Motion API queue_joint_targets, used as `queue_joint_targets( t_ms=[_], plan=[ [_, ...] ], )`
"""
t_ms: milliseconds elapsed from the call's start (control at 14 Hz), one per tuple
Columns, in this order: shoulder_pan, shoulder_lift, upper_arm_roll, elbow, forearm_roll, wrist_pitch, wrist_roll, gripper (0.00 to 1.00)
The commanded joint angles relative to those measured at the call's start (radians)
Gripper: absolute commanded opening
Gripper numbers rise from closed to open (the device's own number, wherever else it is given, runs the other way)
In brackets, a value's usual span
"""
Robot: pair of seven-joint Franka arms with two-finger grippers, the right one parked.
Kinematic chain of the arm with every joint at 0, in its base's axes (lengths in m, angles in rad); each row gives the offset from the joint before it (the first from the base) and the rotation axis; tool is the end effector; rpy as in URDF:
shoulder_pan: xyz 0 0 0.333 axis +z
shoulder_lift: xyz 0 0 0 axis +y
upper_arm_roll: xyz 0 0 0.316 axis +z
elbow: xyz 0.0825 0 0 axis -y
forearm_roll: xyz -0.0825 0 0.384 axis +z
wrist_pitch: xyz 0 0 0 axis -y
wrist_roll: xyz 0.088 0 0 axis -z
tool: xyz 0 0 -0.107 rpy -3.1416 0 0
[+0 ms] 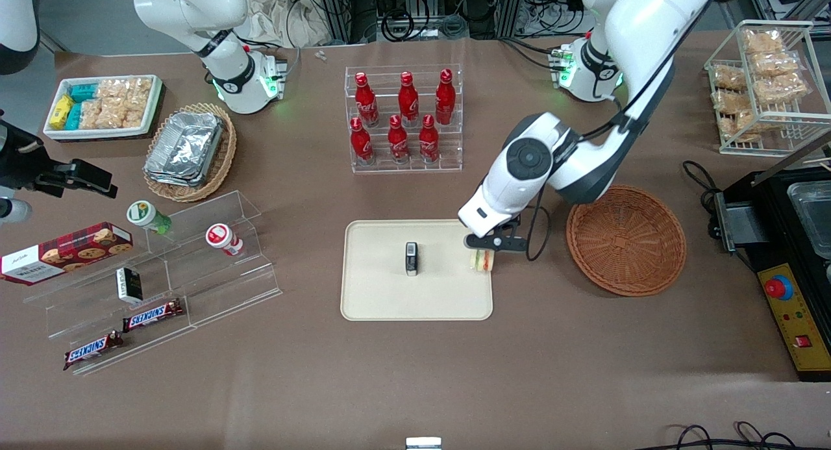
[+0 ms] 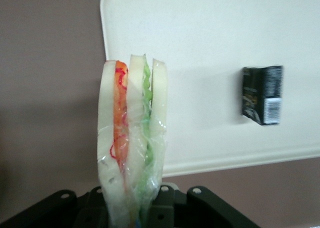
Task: Place sandwich from basket to tray
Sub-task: 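Carry the sandwich with the left gripper over the white tray beside the black box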
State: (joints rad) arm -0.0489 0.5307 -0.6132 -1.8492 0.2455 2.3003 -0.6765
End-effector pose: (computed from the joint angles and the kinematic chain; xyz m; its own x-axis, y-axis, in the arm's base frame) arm 0.5264 -0.3675 0.2835 0.9959 -0.0809 -0.0397 -0.0762 -0.9913 0.1075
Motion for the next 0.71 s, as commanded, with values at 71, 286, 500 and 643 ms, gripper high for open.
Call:
queue_joint_targets(
  t_ms=[71, 286, 500, 643],
  plan=[
    [-0.020, 0.132, -0.007, 0.094, 0.107, 0.005, -0.083, 0.00],
    [-0.028, 0.184, -0.008, 0.104, 0.175, 0.054, -0.135, 0.00],
    [-0.029, 0.222, -0.008, 0.107, 0.219, 0.068, -0.153, 0.46],
    [-0.029, 0.238, -0.007, 0.105, 0.239, 0.106, -0.153, 1.00]
  ],
)
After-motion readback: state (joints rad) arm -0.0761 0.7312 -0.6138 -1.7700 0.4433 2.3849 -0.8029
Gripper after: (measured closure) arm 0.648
